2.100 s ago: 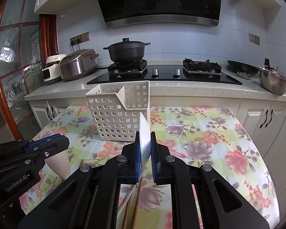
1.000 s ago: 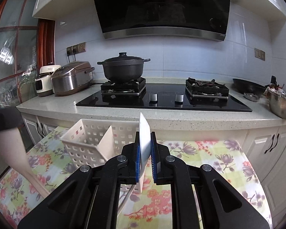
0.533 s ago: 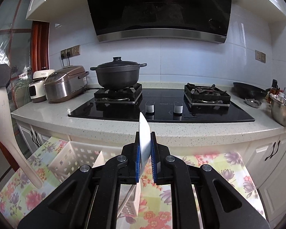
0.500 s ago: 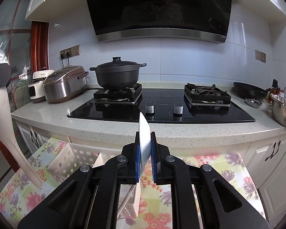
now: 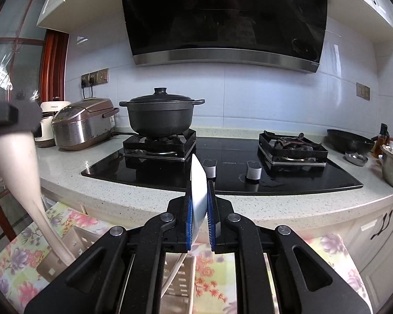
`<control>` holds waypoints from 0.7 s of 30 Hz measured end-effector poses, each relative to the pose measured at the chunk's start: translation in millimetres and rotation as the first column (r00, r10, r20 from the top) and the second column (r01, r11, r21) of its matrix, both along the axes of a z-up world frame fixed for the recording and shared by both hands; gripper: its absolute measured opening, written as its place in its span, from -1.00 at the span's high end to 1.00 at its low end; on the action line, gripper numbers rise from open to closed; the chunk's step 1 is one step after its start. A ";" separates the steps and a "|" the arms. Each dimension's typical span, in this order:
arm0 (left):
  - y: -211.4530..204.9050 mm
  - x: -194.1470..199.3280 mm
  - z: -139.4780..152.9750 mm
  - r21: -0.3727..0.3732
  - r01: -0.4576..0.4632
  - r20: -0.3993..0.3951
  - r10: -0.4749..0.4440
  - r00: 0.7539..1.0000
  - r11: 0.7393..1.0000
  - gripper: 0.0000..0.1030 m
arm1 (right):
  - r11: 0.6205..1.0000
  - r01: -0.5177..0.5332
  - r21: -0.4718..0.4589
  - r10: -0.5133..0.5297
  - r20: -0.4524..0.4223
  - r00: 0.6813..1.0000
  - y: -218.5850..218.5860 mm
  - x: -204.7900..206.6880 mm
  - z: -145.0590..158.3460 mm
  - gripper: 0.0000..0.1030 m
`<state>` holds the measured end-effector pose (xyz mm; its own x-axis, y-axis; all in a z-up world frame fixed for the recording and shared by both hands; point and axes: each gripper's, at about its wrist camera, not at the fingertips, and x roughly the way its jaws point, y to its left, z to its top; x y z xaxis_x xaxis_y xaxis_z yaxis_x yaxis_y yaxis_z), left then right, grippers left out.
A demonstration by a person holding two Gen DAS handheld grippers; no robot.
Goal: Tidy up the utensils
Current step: 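Lower both spoons into the white caddy and open both tools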
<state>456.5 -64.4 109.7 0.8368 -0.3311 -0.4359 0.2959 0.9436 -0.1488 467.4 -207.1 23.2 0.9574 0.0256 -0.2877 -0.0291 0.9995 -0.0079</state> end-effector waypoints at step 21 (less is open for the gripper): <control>16.5 3.8 -37.8 0.000 -0.031 -0.056 0.031 0.998 1.000 0.76 | 0.998 -0.024 0.061 0.025 -0.027 0.999 -5.0 -8.1 -17.8 0.04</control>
<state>460.2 -47.9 71.9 0.8210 -0.3059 -0.4821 0.2578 0.9520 -0.1651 459.3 -212.1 5.5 0.9480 0.0671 -0.3112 -0.0528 0.9971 0.0542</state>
